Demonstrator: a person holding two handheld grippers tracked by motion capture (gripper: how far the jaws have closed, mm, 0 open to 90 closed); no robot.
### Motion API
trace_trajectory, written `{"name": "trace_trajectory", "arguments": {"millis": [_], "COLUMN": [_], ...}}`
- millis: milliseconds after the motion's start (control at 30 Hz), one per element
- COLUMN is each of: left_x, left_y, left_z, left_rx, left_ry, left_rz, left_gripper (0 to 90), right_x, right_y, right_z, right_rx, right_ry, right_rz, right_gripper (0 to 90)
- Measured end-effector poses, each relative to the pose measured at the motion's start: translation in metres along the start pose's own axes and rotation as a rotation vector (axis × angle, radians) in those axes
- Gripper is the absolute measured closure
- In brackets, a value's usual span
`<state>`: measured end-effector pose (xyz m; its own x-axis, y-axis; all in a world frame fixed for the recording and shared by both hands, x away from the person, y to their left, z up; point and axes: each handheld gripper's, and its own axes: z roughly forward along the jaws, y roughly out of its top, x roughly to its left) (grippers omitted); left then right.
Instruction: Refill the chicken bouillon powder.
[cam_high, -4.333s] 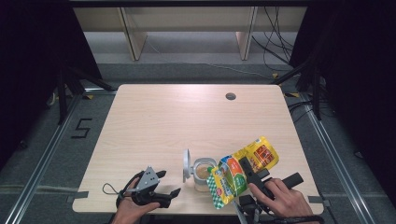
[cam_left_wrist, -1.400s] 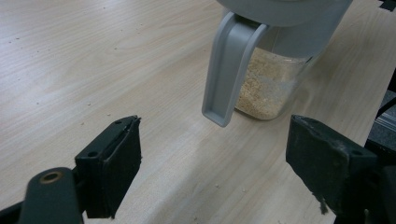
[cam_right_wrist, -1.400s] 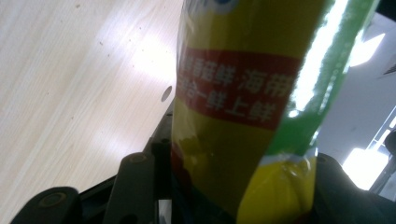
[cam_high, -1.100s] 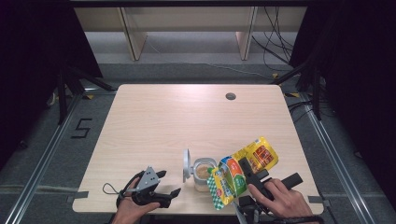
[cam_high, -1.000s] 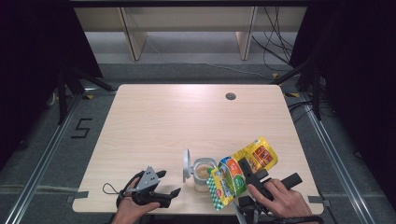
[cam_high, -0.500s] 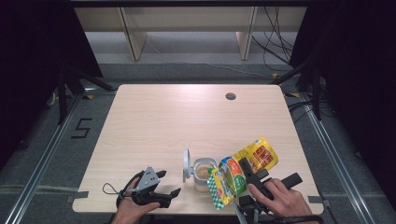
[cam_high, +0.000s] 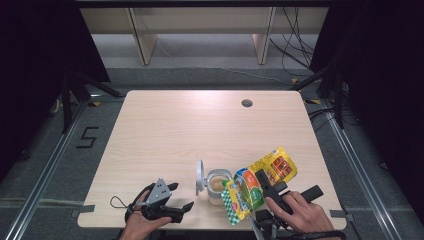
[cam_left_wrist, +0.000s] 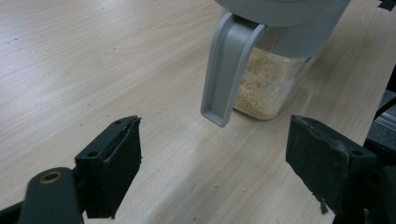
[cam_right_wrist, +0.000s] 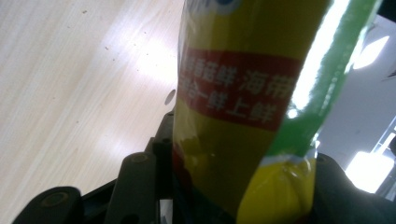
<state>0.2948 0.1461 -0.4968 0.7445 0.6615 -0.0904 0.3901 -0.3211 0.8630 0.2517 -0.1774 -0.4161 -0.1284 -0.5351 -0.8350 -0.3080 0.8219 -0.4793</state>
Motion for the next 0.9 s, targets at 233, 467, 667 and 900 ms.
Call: {"name": "trace_trajectory", "arguments": {"millis": [233,467,667,900], "left_x": [0.0002,0.0002,0.0008,0.0008], "left_y": [0.0001,0.0,0.0002,0.0002], "left_z": [-0.0001,0.0001,-0.0005,-0.0005], "left_rx": [0.005,-0.001,0.006,0.006], "left_ry": [0.002,-0.002,0.001,0.001], "left_rz": [0.004,-0.008,0.002,0.002], "left_gripper": [17.7,17.8,17.8,17.7], "right_x": [0.0004,-0.0008,0.001,0.0014], "right_y": [-0.0022,-0.0032,-0.0033,-0.0028], "right_z": [-0.0027,-0.0005,-0.0017,-0.0004], "right_rx": [0.019,0.005,0.017,0.003], "right_ry": [0.0,0.002,0.007,0.006], "right_rz": [0.043,0.001,0.05,0.055], "right_gripper": [60.5,60.8,60.9,60.9]}}
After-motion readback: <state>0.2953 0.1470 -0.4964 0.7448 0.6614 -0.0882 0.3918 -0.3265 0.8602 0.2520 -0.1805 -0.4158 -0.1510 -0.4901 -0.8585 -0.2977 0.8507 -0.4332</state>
